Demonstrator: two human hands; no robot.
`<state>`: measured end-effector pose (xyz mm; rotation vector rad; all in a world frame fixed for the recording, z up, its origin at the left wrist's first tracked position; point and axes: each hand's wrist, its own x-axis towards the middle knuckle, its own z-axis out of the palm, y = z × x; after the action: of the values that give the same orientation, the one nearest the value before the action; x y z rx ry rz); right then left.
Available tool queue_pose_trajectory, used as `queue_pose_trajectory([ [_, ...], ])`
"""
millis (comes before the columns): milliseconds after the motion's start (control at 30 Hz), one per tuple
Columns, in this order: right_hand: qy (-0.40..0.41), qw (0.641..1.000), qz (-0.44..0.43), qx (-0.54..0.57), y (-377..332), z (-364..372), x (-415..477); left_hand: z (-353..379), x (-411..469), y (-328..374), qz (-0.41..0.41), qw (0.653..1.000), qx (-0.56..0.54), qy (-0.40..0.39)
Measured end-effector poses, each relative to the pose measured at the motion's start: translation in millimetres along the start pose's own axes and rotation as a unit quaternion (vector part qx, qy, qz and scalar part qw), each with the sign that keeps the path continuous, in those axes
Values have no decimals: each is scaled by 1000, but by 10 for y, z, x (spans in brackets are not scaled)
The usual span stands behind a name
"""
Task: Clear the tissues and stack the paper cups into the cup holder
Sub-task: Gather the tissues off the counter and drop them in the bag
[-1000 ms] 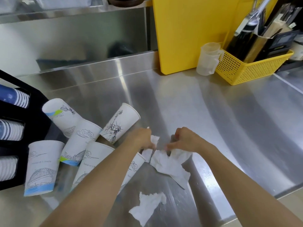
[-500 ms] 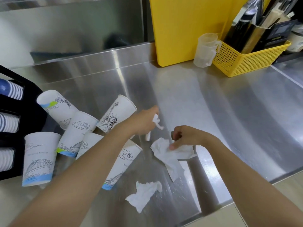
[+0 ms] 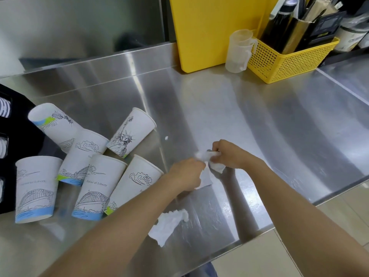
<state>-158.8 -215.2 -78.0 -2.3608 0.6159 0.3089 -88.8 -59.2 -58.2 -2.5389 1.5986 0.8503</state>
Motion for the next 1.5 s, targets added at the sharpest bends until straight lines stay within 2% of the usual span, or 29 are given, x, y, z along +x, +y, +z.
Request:
queue_pose_trajectory([
  [133,109,990,-2,87,1,-40,-101,-180,-124,-37,-11,992,-100,74],
  [300,115,980,-26,160,-196,-50,-264,-505,-360,-171,-72,945,-224,229],
  [333,94,982,-47,160,-280,-29,-309,-559,-397,-199,-83,931,-235,268],
  [400,2,982,-97,162,-472,85,-421,-648,-467,-259,-100,907,-262,314],
  [533,-199,960,-193,46,-814,417,-628,-656,-584,-375,-133,899,-268,320],
  [600,-236,941,-237,-47,-907,597,-648,-605,-624,-372,-141,900,-271,310],
  [700,-244,924,-250,-155,-949,818,-634,-508,-684,-364,-153,894,-292,303],
  [767,-233,916,-267,-188,-931,903,-620,-457,-735,-355,-164,880,-315,314],
  [900,-213,923,-296,-121,-883,921,-580,-360,-873,-377,-176,837,-370,364],
  [1067,-173,949,-260,56,-1079,833,-609,-228,-1164,-486,-191,772,-430,427],
  [1167,-157,947,-240,144,-1241,859,-690,-156,-1390,-559,-214,725,-462,464],
  [1333,-137,938,-272,165,-1477,1010,-932,-26,-1801,-663,-260,657,-500,501],
  [1500,-155,920,-282,223,-1831,1304,-1268,290,-2396,-653,-257,599,-530,543],
])
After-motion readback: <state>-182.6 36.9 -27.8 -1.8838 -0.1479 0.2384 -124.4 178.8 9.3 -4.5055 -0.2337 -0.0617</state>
